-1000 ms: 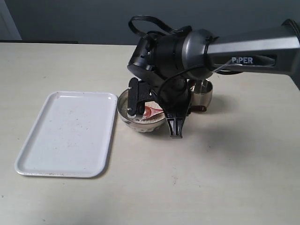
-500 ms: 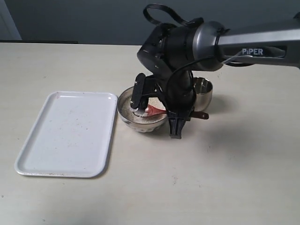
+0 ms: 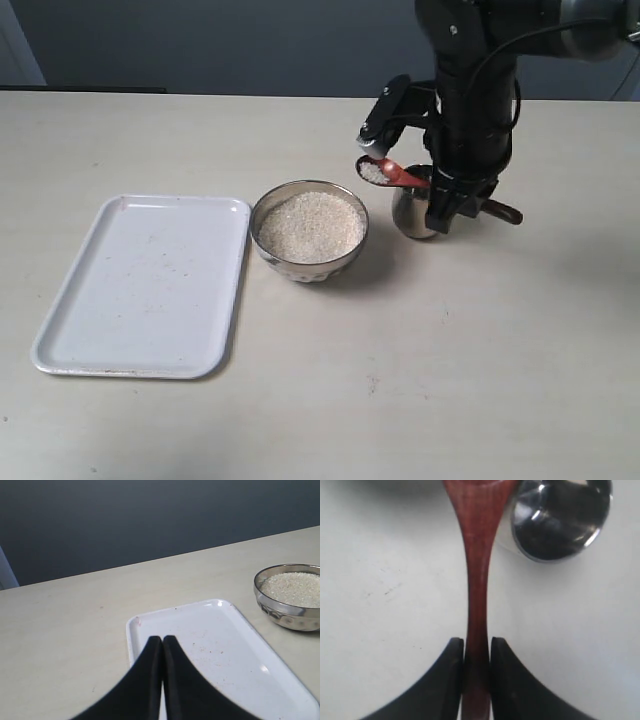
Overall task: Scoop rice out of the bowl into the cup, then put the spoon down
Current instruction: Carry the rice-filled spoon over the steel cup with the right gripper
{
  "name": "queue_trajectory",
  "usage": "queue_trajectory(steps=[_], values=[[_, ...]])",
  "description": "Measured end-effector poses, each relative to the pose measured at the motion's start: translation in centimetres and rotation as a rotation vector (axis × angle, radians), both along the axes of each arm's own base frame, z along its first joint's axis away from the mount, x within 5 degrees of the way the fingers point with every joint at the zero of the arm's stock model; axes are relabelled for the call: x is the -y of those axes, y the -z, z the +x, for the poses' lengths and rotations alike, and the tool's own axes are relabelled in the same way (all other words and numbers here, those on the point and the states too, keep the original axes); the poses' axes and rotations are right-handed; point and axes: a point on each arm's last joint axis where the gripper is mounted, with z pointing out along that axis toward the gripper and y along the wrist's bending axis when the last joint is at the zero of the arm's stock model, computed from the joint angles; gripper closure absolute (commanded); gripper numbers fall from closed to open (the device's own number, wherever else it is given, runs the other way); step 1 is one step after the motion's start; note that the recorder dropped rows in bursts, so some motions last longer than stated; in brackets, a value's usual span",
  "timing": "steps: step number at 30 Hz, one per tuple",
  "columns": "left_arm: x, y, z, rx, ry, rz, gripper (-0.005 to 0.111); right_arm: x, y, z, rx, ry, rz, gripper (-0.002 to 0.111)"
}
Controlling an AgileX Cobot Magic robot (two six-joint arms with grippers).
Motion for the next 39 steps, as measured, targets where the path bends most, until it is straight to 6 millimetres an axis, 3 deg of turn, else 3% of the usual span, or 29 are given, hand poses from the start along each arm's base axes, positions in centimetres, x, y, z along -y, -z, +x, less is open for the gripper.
queue_trajectory(steps=[6,12,21,34,39], values=[[0.0,0.0,0.0,0.000,0.000,0.000,0.106,2.2,-0.6,1.1,0.006,0.049,0.004,0.109],[0.0,0.0,0.0,0.000,0.000,0.000,0.106,3.2,-0.6,1.7,0.012,0.063,-0.013,0.109],[0.0,0.0,0.0,0.000,0.000,0.000,0.106,3.7,-0.8,2.1,0.049,0.040,-0.067,0.109],[0.0,0.0,0.0,0.000,0.000,0.000,0.106,3.3,0.7,2.8,0.054,0.019,-0.074,0.109],[0.0,0.0,0.0,0.000,0.000,0.000,0.106,4.1,1.0,3.4,0.062,0.073,-0.066,0.109]])
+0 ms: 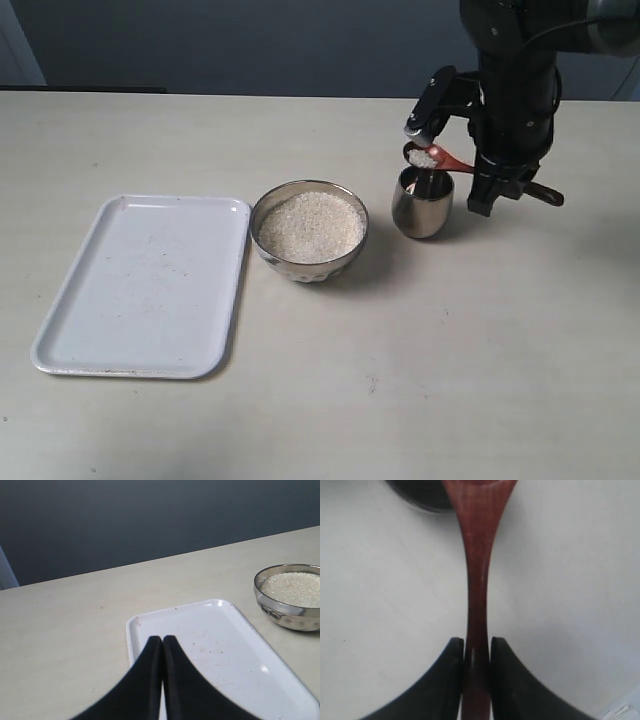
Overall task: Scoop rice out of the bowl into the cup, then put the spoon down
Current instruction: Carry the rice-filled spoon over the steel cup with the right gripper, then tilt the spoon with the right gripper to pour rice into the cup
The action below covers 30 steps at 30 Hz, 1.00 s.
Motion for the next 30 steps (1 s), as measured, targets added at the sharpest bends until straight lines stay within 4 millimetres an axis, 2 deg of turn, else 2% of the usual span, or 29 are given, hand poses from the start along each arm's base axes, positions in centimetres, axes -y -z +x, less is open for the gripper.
queue_trajectory(steps=[6,23,30], values=[[0.0,0.0,0.0,0.000,0.000,0.000,0.106,1.4,0.0,0.7,0.012,0.055,0.003,0.109],[0.0,0.0,0.0,0.000,0.000,0.000,0.106,1.4,-0.1,1.3,0.071,0.023,0.004,0.109],[0.0,0.0,0.0,0.000,0.000,0.000,0.106,1.9,1.2,0.6,0.034,0.015,-0.027,0.109]])
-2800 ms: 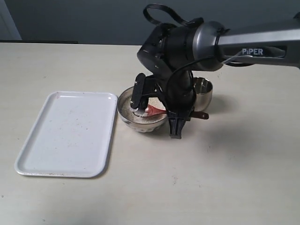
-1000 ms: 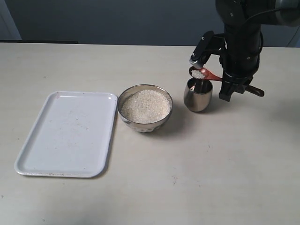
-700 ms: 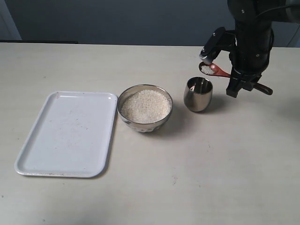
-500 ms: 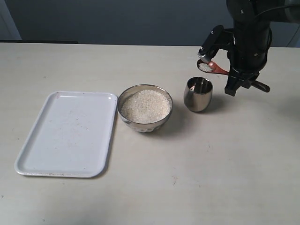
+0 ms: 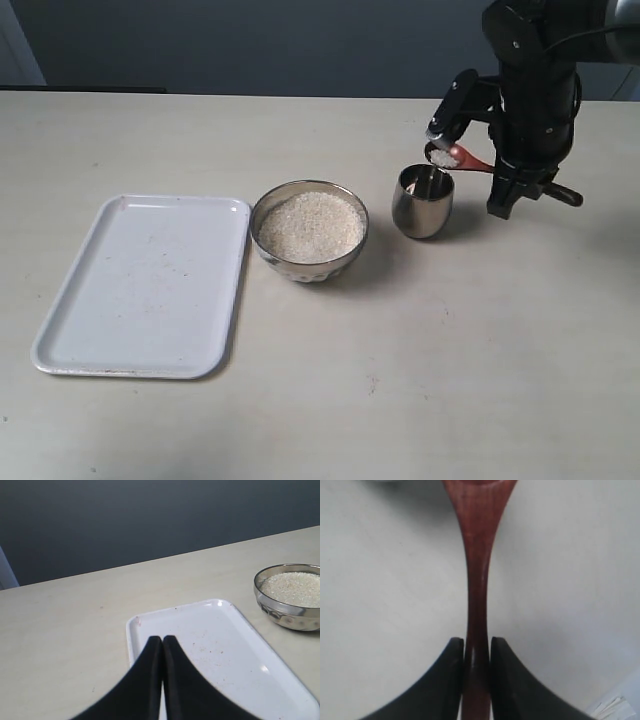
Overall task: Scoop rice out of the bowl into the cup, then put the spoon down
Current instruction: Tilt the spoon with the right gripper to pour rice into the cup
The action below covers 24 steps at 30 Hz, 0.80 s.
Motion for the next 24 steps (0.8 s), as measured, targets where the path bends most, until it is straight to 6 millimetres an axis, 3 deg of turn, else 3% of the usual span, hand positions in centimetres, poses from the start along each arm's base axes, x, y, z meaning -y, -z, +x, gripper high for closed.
queue_trajectory(steps=[6,15,24], values=[[0.0,0.0,0.0,0.000,0.000,0.000,0.106,0.1,0.3,-0.1,0.005,0.001,-0.011,0.109],[0.0,0.0,0.0,0.000,0.000,0.000,0.106,-2.4,-0.1,-0.7,0.097,-0.099,-0.061,0.109],[0.0,0.0,0.0,0.000,0.000,0.000,0.106,-2.5,0.0,-0.6,0.112,-0.087,-0.068,0.109]])
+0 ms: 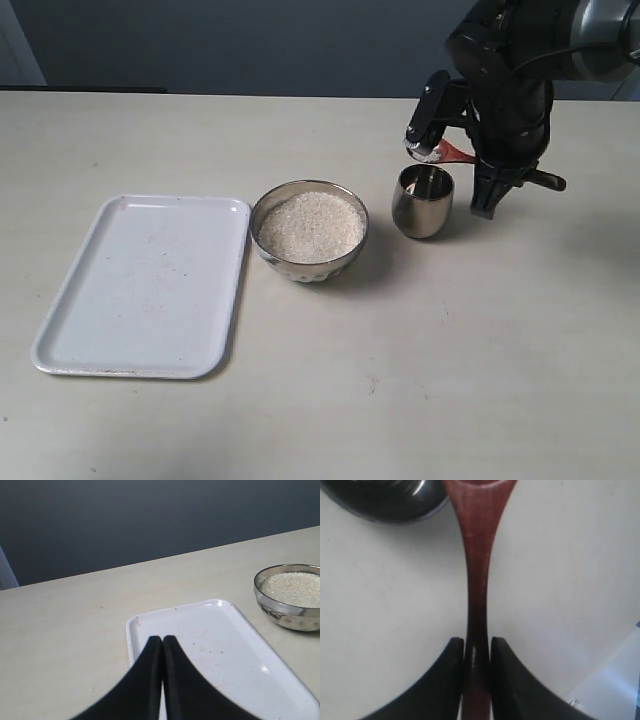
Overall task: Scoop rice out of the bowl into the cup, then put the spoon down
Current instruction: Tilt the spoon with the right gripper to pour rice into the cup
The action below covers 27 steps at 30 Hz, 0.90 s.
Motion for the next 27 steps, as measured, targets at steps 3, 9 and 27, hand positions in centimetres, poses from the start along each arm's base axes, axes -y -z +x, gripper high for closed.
queue_trajectory(steps=[3,9,27], values=[[0.0,0.0,0.0,0.000,0.000,0.000,0.106,0.0,0.6,0.1,-0.017,0.004,-0.014,0.109],[0.0,0.0,0.0,0.000,0.000,0.000,0.106,0.1,2.4,0.2,-0.059,0.050,-0.054,0.109],[0.0,0.0,0.0,0.000,0.000,0.000,0.106,-0.2,2.2,0.2,-0.002,0.065,-0.095,0.109]])
